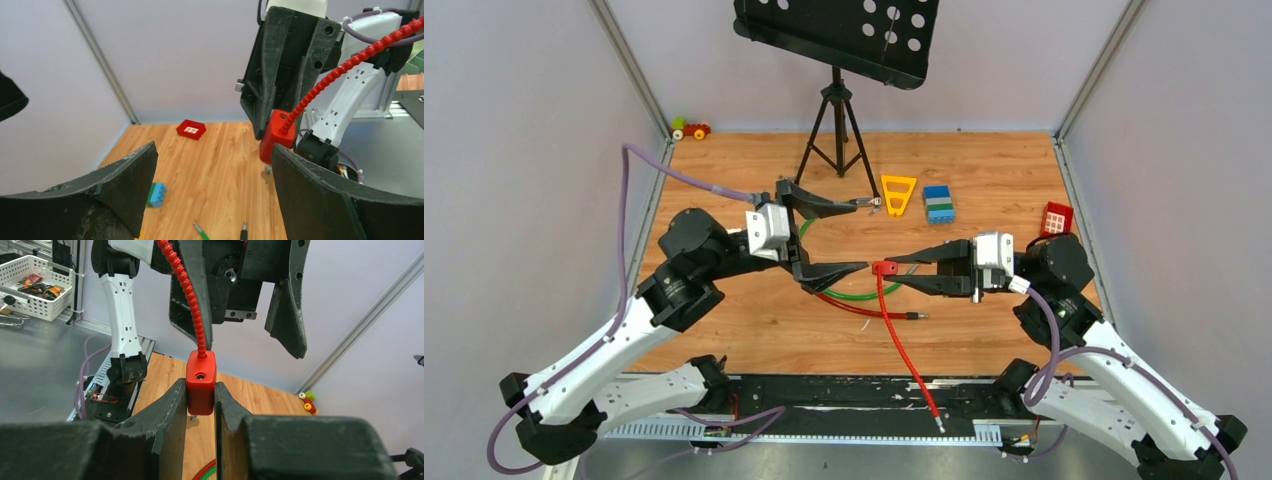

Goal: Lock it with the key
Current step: Lock the lock.

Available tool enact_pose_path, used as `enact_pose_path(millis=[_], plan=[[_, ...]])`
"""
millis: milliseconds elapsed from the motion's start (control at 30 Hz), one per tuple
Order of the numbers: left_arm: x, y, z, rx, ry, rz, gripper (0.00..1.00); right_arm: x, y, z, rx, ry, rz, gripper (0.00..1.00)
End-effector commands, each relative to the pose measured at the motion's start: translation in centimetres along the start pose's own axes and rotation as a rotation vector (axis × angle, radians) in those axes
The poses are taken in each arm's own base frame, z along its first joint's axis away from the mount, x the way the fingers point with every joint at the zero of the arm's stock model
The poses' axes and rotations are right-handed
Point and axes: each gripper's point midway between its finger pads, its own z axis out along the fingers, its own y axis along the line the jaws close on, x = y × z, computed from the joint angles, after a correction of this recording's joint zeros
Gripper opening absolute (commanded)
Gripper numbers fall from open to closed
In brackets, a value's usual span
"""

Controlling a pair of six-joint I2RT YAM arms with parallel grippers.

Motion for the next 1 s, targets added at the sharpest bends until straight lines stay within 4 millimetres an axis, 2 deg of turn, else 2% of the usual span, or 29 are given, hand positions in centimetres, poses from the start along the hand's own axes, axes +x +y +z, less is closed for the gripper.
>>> enact_pose_path(millis=[0, 133, 300, 500, 700, 867, 967], plan=[[-3.4, -1.6, 0.6, 0.119, -0.14, 0.077, 0.86, -2.4, -1.6, 0.2, 0.071, -0.064, -0.022, 0.0], [-3.1, -2.9, 0.8, 0.194, -0.164, 0.05, 0.75, -2.1, -1.8, 0.2, 0.089, -0.067, -0.016, 0.0], [-2.4, -3.4, 0.7, 0.214, -0.148, 0.02, 0.76, -1.8, -1.8, 0.2, 0.094, -0.067, -0.015, 0.0], [-2.6, -3.7, 0.8, 0.231, -0.163, -0.011, 0.75, -1.3, -1.9, 0.3, 0.097, -0.062, -0.003, 0.0], [-2.4, -3.5, 1.4, 0.238, -0.166, -0.023, 0.67, -0.2, -1.7, 0.6, 0.077, -0.053, 0.024, 0.0], [-2.1, -3.8, 1.6, 0.261, -0.164, -0.04, 0.66, -0.2, -1.8, 0.6, 0.088, -0.064, 0.026, 0.0], [-1.0, -3.7, 1.6, 0.252, -0.128, -0.037, 0.66, -0.7, -1.8, 0.5, 0.091, -0.082, 0.015, 0.0]])
